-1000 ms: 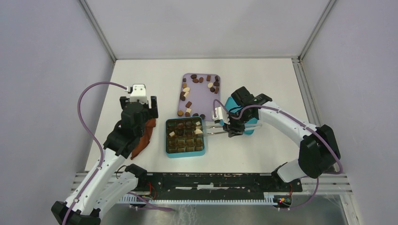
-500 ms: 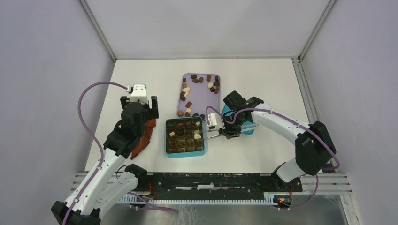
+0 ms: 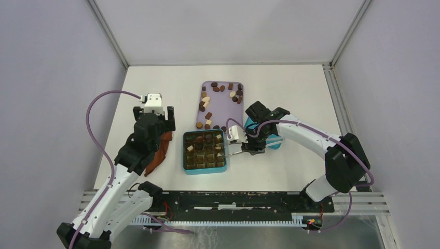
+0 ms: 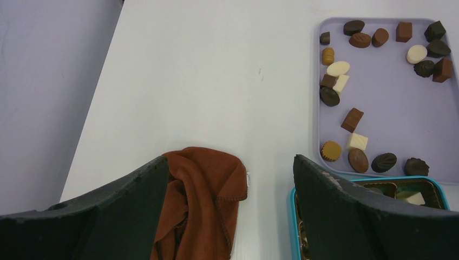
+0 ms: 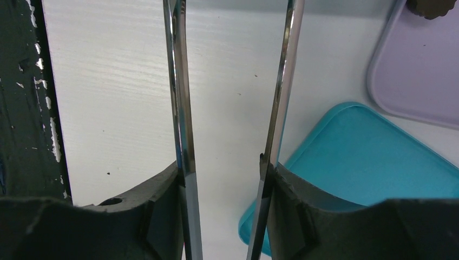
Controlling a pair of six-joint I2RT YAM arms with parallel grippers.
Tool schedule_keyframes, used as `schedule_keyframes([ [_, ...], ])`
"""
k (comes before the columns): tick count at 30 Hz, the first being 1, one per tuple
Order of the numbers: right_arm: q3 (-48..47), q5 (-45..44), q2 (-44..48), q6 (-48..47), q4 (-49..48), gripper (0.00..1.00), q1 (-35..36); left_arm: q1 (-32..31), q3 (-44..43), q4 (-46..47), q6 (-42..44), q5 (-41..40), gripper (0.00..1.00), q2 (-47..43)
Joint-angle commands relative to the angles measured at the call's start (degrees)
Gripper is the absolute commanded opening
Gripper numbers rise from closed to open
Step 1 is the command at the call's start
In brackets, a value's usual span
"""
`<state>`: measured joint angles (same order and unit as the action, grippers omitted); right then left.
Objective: Pack the chocolate
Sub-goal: Place the fake chocolate in the packing box, then pick up the fake chocolate from the plate.
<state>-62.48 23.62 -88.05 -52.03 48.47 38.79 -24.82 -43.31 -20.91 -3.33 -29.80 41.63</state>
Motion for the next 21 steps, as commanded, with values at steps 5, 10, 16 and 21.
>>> schedule_keyframes([
  [5, -1.79, 1.03, 0.67, 0.59, -1.38, 0.51, 0.37, 0.38, -0.13, 2.19, 0.70, 0.23, 0.90, -0.58],
  [10, -4.48, 5.85, 0.55, 0.92, 0.30, 0.43, -1.57, 0.38, -0.11, 2.19, 0.70, 0.10, 0.90, -0.67],
  [16, -8.50, 12.26, -0.16, 2.69, 1.28, 0.38, -8.10, 0.37, -0.11, 2.21, 0.70, 0.22, 0.90, -0.76],
  [21, -10.96, 6.48, -2.01, 9.26, -2.42, 0.38, -13.07, 0.37, -0.11, 2.19, 0.70, 0.36, 0.90, -0.80],
])
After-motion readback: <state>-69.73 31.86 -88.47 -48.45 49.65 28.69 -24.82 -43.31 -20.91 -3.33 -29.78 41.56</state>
